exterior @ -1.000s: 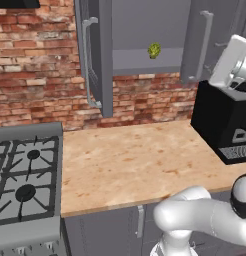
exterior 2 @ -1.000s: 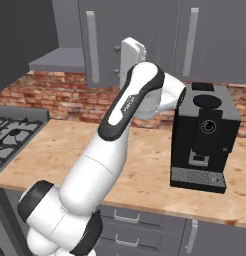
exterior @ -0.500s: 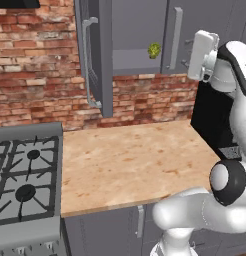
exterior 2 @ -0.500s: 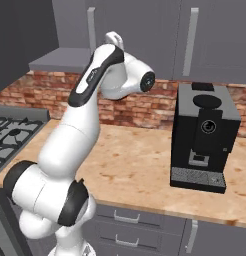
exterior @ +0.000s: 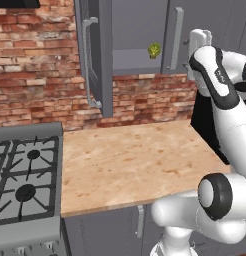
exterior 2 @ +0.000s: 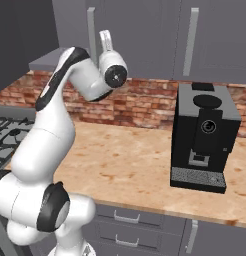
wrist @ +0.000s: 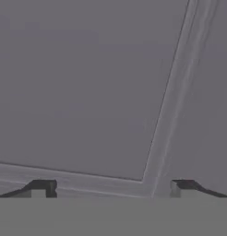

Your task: Pick the broccoli from the counter and place it in the cabinet. Then close the cabinet.

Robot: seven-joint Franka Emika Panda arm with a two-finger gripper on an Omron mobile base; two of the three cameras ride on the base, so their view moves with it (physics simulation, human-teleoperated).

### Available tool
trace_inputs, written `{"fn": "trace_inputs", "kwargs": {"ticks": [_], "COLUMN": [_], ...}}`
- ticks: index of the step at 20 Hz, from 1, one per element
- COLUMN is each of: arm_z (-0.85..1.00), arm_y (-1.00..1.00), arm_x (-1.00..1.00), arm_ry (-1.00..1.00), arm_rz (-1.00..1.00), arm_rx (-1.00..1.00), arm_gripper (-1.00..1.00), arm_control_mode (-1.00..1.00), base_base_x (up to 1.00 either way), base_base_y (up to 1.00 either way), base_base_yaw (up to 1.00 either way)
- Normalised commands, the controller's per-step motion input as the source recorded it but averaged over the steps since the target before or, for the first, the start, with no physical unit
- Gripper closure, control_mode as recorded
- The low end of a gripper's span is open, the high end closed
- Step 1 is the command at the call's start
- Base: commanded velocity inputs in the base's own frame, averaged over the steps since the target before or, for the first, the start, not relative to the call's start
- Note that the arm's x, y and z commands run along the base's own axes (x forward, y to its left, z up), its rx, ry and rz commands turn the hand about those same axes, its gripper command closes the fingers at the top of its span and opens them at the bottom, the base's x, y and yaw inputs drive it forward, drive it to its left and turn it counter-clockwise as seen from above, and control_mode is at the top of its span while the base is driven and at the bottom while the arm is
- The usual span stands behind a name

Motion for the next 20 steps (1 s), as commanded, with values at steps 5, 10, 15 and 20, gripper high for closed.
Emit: {"fn": "trace_inputs", "kwargs": {"ticks": [5, 10, 15, 20], "arm_z": [0.03, 0.21, 0.04, 0.05], "arm_y": [-0.43, 0.21, 0.93, 0.85], "arm_x": [-1.00, -1.00, -1.00, -1.00], "arm_ry": [0.20, 0.04, 0.13, 0.05], "arm_rz": [-0.30, -0.17, -0.01, 0.00], "arm_rx": [0.10, 0.03, 0.00, 0.00], "arm_gripper": [-1.00, -1.00, -1.00, -1.00], "arm_control_mode": [-1.00, -1.00, -1.00, -1.00], "base_base_x": [0.00, 0.00, 0.00, 0.00], "base_base_y": [0.00, 0.00, 0.00, 0.00], "base_base_yaw": [0.00, 0.00, 0.00, 0.00]}}
